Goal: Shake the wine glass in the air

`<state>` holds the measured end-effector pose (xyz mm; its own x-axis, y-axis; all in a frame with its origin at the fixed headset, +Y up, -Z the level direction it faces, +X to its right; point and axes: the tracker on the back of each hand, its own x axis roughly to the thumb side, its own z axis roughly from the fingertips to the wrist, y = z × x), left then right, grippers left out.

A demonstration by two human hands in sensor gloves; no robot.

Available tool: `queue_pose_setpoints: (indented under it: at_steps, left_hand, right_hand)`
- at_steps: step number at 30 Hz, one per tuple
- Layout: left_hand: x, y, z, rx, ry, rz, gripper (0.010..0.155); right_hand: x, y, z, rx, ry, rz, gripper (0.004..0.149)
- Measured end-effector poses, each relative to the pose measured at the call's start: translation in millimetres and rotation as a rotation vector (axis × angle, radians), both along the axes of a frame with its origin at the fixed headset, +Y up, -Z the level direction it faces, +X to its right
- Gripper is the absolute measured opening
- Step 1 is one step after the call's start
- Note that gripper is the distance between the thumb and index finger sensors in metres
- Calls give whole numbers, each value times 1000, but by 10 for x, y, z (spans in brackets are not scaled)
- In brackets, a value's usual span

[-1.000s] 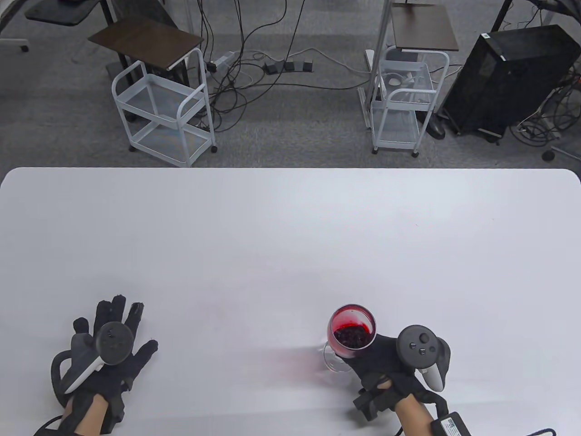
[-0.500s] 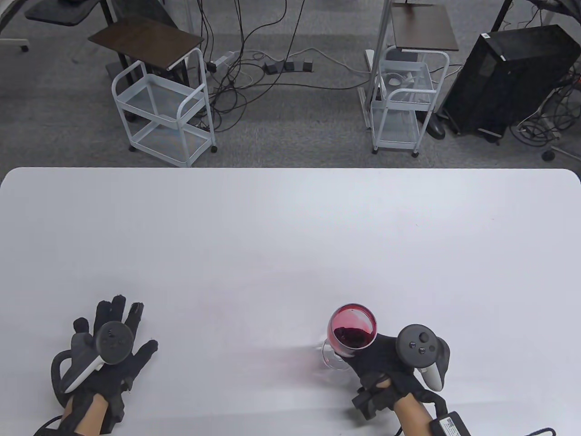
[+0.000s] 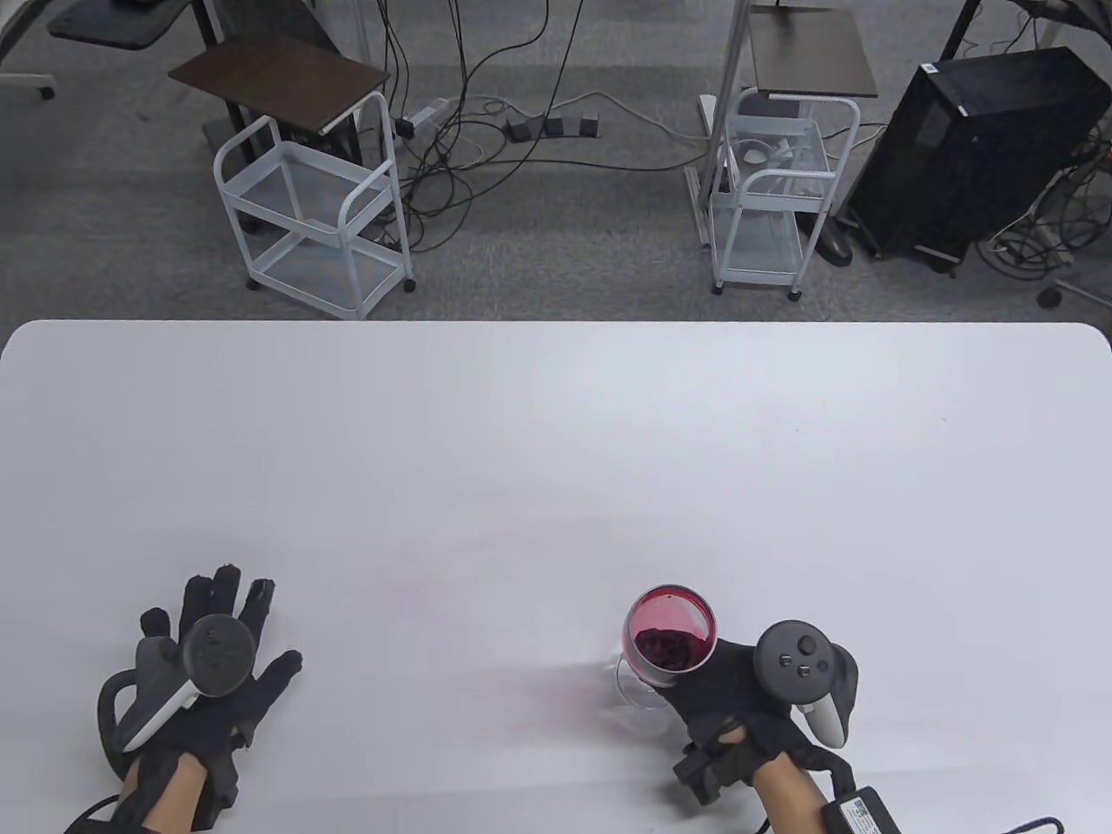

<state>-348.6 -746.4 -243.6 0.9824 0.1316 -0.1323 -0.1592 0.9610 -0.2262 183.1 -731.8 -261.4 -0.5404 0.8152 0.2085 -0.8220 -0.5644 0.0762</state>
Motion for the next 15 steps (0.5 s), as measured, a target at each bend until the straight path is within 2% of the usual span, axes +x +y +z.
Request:
queue_pose_setpoints:
  at_steps: [5,8,12,15]
  left_hand:
    - [0,-4,-8,-6,-3,1,85]
    - [-2,9,2,1,-2,6,85]
    - [-2,7,-2,0,-1,4,85]
    - [0,10,1,-4,0,6,85]
  right_hand:
    - [1,-29,1,-29,27,-8,42]
    - [40,-9,-14,-4,-34,-5,42]
    - [-9,-47,-7,-37,38,-9,42]
    - [22,-13,-15,0,-18,-3,42]
